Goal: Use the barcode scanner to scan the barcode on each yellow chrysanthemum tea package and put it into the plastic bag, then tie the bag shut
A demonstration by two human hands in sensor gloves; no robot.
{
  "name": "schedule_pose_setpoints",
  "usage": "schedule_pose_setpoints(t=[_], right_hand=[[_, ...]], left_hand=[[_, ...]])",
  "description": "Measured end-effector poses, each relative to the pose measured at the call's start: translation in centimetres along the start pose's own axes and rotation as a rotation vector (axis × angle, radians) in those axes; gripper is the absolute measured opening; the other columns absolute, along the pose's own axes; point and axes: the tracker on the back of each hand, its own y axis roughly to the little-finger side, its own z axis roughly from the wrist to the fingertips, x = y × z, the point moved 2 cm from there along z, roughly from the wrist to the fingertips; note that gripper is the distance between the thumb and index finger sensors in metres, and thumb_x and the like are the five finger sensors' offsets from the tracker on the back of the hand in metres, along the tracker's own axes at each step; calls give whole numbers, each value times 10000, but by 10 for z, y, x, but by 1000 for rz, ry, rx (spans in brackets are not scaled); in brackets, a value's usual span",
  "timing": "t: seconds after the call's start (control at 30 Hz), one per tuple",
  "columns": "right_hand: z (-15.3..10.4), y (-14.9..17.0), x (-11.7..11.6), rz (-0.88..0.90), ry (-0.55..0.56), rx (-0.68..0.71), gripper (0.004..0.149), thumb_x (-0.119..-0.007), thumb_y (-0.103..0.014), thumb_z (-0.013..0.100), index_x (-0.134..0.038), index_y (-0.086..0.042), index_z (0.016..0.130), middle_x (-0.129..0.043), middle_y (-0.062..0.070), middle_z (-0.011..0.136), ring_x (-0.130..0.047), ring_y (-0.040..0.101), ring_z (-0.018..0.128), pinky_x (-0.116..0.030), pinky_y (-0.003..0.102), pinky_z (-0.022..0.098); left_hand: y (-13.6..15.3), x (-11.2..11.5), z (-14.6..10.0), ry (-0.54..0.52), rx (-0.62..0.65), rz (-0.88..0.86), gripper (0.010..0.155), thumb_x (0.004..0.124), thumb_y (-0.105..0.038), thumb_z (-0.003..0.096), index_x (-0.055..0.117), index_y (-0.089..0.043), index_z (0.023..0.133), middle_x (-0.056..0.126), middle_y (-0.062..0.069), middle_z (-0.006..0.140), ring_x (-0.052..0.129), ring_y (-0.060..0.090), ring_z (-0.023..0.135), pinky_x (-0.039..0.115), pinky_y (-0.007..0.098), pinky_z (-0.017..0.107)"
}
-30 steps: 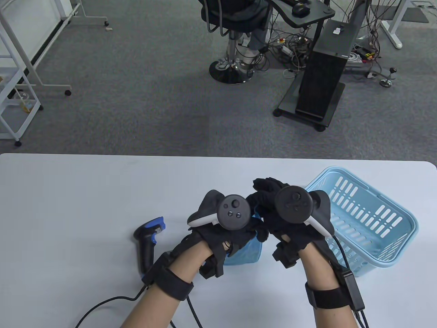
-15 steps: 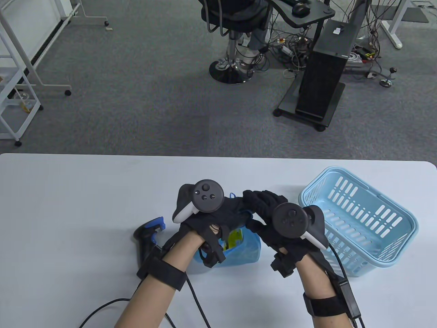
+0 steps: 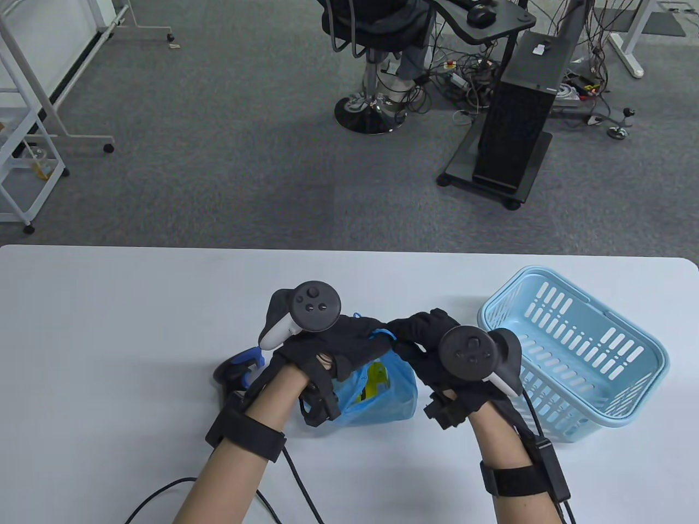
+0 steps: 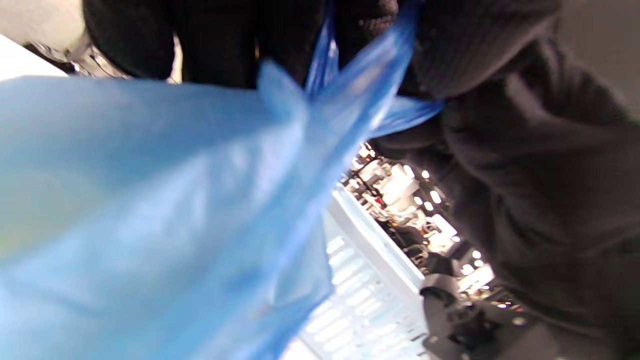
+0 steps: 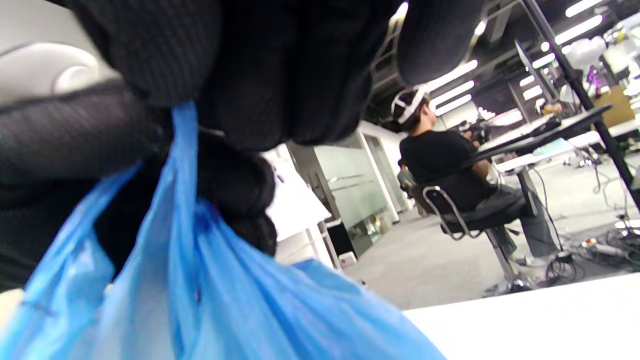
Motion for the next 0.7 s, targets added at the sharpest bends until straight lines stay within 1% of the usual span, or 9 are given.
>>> schedule_pose_setpoints(t=[0.1,0.17,0.23,0.3,0.37,0.43,0.5,0.6,0.7], right_hand=[[1,3,2,-22,29,-10,439,-780,-364,370,-835,-305,802,-892,-51,732,-890,231,735,-619,579,689],[3,6,2,13,46,-25,436,-774,-363,379,-820,-322,811,-872,-46,763,-868,243,767,-602,587,696],[5,10,2,70,41,-37,434,-776,-362,386,-810,-333,817,-852,-31,797,-847,257,793,-584,595,704],[8,12,0,124,16,-34,432,-780,-363,385,-808,-353,816,-837,-21,831,-832,264,816,-566,604,712],[10,12,-1,203,-17,-34,436,-795,-337,389,-794,-367,824,-807,4,874,-804,289,842,-536,619,720],[12,11,0,199,-6,-19,405,-794,-304,399,-800,-391,794,-807,-6,875,-806,281,844,-538,616,722],[14,10,0,170,-30,-27,390,-786,-286,399,-807,-388,776,-813,-10,868,-814,275,839,-542,614,721],[18,16,0,127,-42,-52,389,-771,-265,388,-811,-391,753,-813,-20,868,-815,268,843,-545,612,721],[19,22,-1,146,-35,-72,388,-746,-221,373,-826,-370,723,-816,-15,862,-818,272,837,-552,614,713]], left_hand=[[-5,0,-1,2,22,-20,621,739,-554,513,861,-148,967,979,147,881,927,426,840,683,630,604],[-8,0,-3,3,37,-1,647,764,-578,503,847,-151,982,967,147,899,916,429,854,679,634,608],[-8,-1,-4,4,35,10,648,800,-569,495,831,-156,994,952,145,915,903,428,870,671,640,613],[-7,0,-3,4,23,20,605,846,-505,489,825,-169,992,952,132,914,905,416,873,666,640,618],[-5,2,-1,10,12,31,555,877,-420,483,823,-183,982,956,116,903,915,397,868,667,638,618],[-4,3,0,9,15,40,537,893,-373,476,819,-192,976,960,100,894,927,380,859,671,633,619],[-4,4,1,9,26,22,524,900,-345,474,819,-200,971,963,91,888,933,369,855,676,627,620],[-2,2,2,19,43,-60,539,907,-343,471,813,-191,979,958,94,894,928,374,860,675,626,620],[1,0,2,26,49,-102,553,909,-351,470,806,-187,988,949,100,906,922,378,867,672,628,622]])
